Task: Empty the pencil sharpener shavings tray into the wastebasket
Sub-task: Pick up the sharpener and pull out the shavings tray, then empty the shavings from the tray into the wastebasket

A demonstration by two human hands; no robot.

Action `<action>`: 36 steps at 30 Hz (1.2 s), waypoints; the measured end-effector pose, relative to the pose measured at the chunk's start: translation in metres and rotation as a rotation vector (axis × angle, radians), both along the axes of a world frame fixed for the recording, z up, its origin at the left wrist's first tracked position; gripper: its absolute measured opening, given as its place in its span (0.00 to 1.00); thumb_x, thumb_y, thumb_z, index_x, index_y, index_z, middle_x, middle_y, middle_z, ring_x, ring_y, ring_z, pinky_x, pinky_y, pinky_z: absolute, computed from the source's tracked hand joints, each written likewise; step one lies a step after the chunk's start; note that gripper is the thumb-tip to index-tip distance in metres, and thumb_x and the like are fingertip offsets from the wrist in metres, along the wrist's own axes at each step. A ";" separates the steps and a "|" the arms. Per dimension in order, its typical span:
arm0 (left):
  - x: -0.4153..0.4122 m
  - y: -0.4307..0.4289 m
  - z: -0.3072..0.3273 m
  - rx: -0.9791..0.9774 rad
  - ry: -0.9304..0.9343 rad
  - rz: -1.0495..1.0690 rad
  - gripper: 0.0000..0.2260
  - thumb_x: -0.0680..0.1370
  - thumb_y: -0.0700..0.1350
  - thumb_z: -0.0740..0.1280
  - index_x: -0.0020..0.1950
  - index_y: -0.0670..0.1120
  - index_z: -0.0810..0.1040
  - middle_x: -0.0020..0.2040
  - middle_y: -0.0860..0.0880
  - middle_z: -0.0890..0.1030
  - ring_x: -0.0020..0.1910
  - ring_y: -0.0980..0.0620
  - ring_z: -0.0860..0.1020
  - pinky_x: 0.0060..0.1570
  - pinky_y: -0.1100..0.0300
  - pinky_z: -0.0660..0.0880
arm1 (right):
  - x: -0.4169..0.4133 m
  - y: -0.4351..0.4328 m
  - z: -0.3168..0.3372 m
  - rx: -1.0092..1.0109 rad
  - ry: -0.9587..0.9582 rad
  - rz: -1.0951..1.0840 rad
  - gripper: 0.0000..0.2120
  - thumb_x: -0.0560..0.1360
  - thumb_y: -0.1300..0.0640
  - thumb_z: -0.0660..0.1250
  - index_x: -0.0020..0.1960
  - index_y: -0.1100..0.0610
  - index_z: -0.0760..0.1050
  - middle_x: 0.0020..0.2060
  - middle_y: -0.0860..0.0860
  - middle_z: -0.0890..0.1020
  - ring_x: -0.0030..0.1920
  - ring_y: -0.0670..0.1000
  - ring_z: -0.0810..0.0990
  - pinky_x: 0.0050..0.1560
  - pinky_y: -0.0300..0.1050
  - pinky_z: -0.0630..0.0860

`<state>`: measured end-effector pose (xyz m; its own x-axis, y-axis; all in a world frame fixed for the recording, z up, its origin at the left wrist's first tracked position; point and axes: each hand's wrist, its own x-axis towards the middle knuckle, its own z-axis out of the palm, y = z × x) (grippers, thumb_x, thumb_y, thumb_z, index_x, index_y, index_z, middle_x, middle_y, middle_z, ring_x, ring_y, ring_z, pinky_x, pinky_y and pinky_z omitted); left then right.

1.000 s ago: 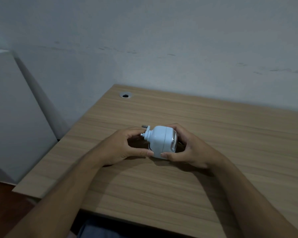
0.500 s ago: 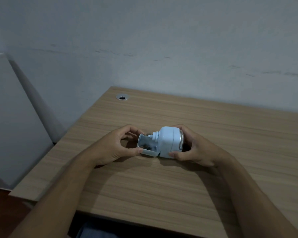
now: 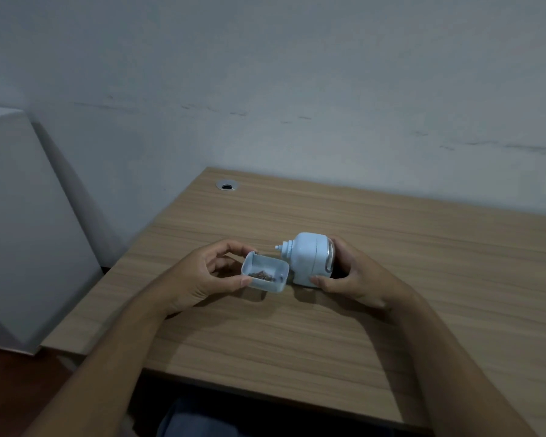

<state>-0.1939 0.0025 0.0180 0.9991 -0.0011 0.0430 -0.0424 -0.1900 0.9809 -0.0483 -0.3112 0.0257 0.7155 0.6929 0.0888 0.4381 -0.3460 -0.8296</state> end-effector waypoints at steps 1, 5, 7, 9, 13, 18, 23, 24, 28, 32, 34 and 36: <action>-0.003 0.000 -0.001 -0.035 -0.004 0.002 0.21 0.74 0.45 0.82 0.66 0.55 0.86 0.64 0.41 0.88 0.67 0.37 0.85 0.71 0.42 0.80 | -0.001 0.000 -0.003 0.008 0.001 -0.012 0.31 0.78 0.61 0.81 0.77 0.48 0.75 0.67 0.49 0.87 0.69 0.55 0.86 0.75 0.60 0.80; -0.015 0.000 -0.004 -0.101 -0.027 0.055 0.21 0.74 0.46 0.81 0.66 0.55 0.86 0.63 0.40 0.89 0.68 0.35 0.85 0.74 0.41 0.79 | -0.011 0.000 -0.006 0.134 0.091 -0.065 0.33 0.77 0.59 0.83 0.78 0.52 0.74 0.71 0.49 0.86 0.73 0.51 0.84 0.80 0.62 0.76; -0.019 -0.001 -0.003 -0.128 -0.035 0.080 0.22 0.75 0.43 0.81 0.68 0.53 0.85 0.63 0.38 0.89 0.67 0.33 0.84 0.72 0.41 0.81 | -0.019 0.001 -0.002 0.252 0.124 -0.103 0.37 0.74 0.51 0.84 0.79 0.50 0.75 0.75 0.47 0.83 0.79 0.48 0.80 0.84 0.61 0.72; -0.024 -0.003 -0.001 -0.156 -0.046 0.101 0.23 0.77 0.39 0.80 0.70 0.50 0.83 0.63 0.35 0.88 0.66 0.31 0.84 0.65 0.49 0.85 | -0.026 0.003 0.009 0.350 0.031 -0.150 0.37 0.72 0.43 0.83 0.78 0.44 0.76 0.79 0.43 0.79 0.83 0.45 0.74 0.88 0.57 0.66; -0.035 -0.004 0.002 -0.228 -0.099 0.161 0.25 0.73 0.43 0.80 0.71 0.50 0.84 0.65 0.39 0.88 0.65 0.35 0.86 0.59 0.55 0.87 | -0.052 0.014 0.043 0.402 -0.139 -0.129 0.32 0.75 0.43 0.79 0.77 0.42 0.75 0.81 0.42 0.76 0.84 0.40 0.71 0.87 0.47 0.62; -0.068 0.011 0.010 -0.229 -0.165 0.283 0.24 0.74 0.42 0.82 0.69 0.53 0.85 0.62 0.44 0.89 0.58 0.43 0.88 0.54 0.54 0.88 | -0.094 0.058 0.064 0.205 -0.178 0.026 0.38 0.74 0.33 0.76 0.81 0.40 0.72 0.80 0.36 0.76 0.82 0.42 0.73 0.83 0.43 0.70; -0.121 0.042 0.017 -0.230 -0.273 0.384 0.24 0.72 0.47 0.84 0.67 0.56 0.86 0.65 0.47 0.87 0.54 0.52 0.88 0.54 0.60 0.86 | -0.129 0.115 0.060 0.197 -0.065 0.151 0.42 0.71 0.33 0.80 0.82 0.43 0.73 0.75 0.43 0.82 0.77 0.40 0.79 0.80 0.48 0.77; -0.133 0.049 0.016 -0.241 -0.296 0.418 0.23 0.73 0.45 0.85 0.67 0.55 0.86 0.64 0.47 0.88 0.55 0.52 0.87 0.54 0.62 0.85 | -0.136 0.127 0.058 0.192 -0.040 0.184 0.43 0.70 0.31 0.80 0.82 0.42 0.73 0.76 0.43 0.82 0.76 0.42 0.81 0.78 0.50 0.78; -0.193 0.078 0.009 -0.221 -0.327 0.520 0.22 0.75 0.35 0.81 0.66 0.53 0.87 0.60 0.47 0.89 0.57 0.51 0.86 0.56 0.64 0.83 | -0.174 0.179 0.046 0.173 0.019 0.334 0.40 0.74 0.38 0.80 0.82 0.44 0.72 0.77 0.39 0.80 0.74 0.41 0.82 0.76 0.51 0.81; -0.254 0.103 0.000 -0.167 -0.307 0.635 0.23 0.75 0.37 0.77 0.70 0.47 0.84 0.59 0.44 0.89 0.54 0.52 0.87 0.56 0.64 0.83 | -0.218 0.231 0.020 0.224 0.030 0.421 0.31 0.79 0.54 0.81 0.79 0.47 0.75 0.70 0.44 0.86 0.69 0.44 0.87 0.73 0.48 0.83; -0.283 0.111 -0.008 -0.151 -0.299 0.703 0.24 0.75 0.37 0.76 0.71 0.46 0.83 0.59 0.44 0.90 0.55 0.51 0.88 0.58 0.62 0.84 | -0.239 0.254 -0.001 0.271 0.091 0.451 0.29 0.80 0.57 0.80 0.79 0.48 0.76 0.68 0.46 0.87 0.67 0.45 0.88 0.72 0.48 0.83; -0.310 0.120 -0.023 -0.115 -0.267 0.766 0.24 0.75 0.38 0.77 0.71 0.47 0.83 0.59 0.45 0.90 0.57 0.51 0.88 0.61 0.60 0.84 | -0.261 0.276 -0.022 0.273 0.150 0.493 0.30 0.81 0.57 0.79 0.79 0.49 0.74 0.70 0.42 0.85 0.67 0.45 0.88 0.72 0.46 0.83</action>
